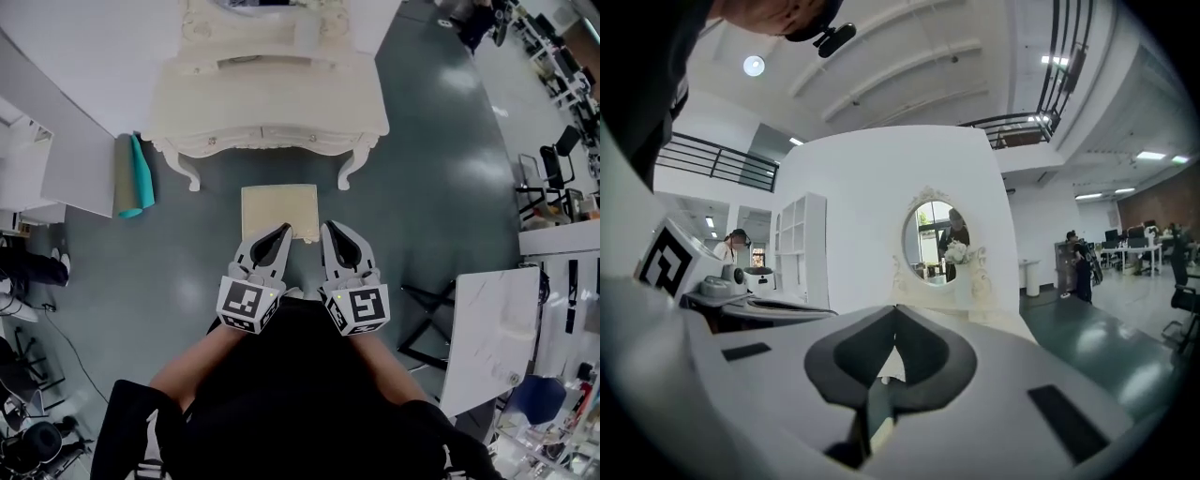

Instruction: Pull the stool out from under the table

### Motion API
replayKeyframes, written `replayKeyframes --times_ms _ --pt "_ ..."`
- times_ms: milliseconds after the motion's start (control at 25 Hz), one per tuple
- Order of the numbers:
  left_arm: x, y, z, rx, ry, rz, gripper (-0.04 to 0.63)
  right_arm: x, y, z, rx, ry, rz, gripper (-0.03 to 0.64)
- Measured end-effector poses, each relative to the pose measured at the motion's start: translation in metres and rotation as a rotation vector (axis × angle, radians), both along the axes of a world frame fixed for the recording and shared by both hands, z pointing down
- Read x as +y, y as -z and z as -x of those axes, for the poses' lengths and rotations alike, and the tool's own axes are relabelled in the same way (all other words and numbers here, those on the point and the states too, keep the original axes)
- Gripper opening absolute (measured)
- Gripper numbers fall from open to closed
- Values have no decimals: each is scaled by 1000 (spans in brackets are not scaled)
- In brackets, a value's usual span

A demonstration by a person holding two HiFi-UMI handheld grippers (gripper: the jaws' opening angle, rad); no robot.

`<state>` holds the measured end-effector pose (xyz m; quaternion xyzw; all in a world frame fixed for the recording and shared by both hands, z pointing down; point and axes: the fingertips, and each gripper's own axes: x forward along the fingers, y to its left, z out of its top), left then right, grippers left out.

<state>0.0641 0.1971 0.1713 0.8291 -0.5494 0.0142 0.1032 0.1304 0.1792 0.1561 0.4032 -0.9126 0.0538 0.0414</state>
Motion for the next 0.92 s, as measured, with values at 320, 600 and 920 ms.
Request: replayKeyframes --times_ms 320,600,920 --pt "-8 10 0 -36 24 -58 14 -12 7 -4 11 -44 -28 18" --pt "-7 6 13 -28 60 -39 14 -17 12 5 13 -39 -50 18" --pt "-16 -5 35 -12 75 -10 14 -16 0 36 40 14 -37 18"
